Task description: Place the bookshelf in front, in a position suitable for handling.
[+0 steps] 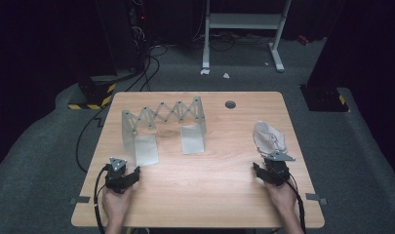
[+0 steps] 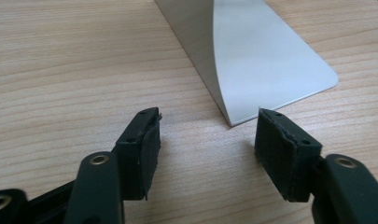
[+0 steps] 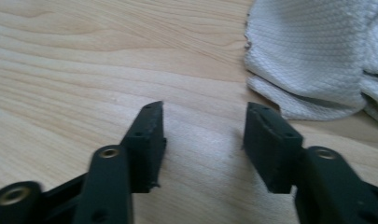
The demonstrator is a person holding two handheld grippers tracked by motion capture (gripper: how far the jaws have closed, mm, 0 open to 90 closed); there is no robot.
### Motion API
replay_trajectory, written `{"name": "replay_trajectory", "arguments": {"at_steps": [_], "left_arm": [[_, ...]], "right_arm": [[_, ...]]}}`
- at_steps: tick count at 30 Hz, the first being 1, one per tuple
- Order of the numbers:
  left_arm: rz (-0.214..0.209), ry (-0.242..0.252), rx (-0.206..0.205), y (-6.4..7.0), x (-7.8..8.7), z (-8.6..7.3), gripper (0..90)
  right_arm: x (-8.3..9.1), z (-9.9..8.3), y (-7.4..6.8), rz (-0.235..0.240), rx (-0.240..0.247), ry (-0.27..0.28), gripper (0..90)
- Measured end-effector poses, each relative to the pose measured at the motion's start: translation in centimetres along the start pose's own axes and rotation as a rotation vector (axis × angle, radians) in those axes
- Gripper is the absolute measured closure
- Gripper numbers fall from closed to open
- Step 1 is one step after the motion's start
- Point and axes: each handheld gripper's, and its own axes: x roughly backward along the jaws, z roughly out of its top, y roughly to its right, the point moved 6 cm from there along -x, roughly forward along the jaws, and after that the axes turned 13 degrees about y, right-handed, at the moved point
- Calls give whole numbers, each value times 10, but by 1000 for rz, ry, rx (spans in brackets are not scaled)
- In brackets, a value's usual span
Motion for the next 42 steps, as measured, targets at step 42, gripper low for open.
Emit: {"name": "replay_trajectory", "arguments": {"at_steps": [42], "left_arm": [[2, -1, 148, 0, -25, 18, 625]], "right_arm": [[-100, 70, -120, 354, -104, -54, 731]]}}
